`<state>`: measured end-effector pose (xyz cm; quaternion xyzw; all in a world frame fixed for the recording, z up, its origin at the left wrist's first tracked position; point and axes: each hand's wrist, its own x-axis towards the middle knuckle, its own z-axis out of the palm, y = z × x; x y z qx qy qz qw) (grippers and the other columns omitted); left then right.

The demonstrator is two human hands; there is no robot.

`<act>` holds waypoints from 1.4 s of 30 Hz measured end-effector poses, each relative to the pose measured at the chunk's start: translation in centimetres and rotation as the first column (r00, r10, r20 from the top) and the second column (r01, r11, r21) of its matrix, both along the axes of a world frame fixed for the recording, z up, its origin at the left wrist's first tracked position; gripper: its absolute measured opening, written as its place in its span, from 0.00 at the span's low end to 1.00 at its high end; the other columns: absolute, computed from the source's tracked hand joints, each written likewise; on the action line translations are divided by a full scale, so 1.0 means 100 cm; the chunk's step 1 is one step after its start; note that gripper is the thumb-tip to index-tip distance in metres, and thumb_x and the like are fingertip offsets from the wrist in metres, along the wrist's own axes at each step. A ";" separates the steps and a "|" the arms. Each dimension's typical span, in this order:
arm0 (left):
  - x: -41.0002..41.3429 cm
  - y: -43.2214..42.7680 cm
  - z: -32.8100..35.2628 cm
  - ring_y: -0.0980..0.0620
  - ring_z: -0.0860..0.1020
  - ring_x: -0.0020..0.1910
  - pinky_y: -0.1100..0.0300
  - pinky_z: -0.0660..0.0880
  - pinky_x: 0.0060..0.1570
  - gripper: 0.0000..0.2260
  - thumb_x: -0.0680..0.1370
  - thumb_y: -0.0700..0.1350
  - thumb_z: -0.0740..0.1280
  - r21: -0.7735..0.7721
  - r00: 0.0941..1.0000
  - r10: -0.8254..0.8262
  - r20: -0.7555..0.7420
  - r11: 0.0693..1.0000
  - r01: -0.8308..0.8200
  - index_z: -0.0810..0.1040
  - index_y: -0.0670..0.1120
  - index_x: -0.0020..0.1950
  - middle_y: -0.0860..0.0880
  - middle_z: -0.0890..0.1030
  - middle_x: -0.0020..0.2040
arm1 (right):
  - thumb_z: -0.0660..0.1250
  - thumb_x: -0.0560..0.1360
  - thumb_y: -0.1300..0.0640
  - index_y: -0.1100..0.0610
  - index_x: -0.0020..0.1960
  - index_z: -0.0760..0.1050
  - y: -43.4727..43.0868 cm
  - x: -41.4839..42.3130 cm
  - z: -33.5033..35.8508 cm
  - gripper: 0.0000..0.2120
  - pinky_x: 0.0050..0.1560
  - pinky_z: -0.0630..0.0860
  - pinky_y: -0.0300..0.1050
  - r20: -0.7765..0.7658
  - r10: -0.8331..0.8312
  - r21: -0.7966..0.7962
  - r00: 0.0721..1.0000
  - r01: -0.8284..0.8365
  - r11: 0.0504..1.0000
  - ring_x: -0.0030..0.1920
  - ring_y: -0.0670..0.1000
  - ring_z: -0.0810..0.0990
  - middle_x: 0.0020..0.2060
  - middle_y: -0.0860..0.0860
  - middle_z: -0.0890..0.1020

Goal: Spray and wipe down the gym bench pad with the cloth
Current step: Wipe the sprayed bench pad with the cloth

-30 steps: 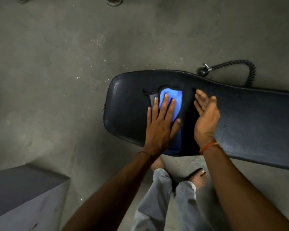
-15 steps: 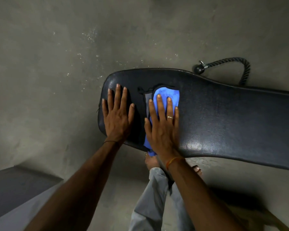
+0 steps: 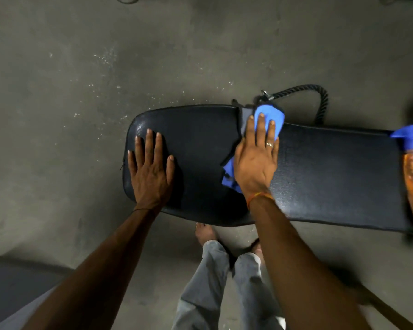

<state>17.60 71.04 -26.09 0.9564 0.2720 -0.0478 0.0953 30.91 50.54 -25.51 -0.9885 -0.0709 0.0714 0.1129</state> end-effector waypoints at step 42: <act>0.076 -0.121 0.002 0.44 0.54 0.82 0.39 0.51 0.79 0.26 0.85 0.53 0.50 -0.057 0.975 -0.146 0.169 0.986 0.158 0.58 0.43 0.82 0.45 0.56 0.83 | 0.57 0.83 0.54 0.57 0.76 0.70 -0.093 -0.015 0.014 0.23 0.79 0.59 0.53 -0.125 0.143 0.584 0.982 -0.044 0.811 0.80 0.52 0.62 0.78 0.52 0.68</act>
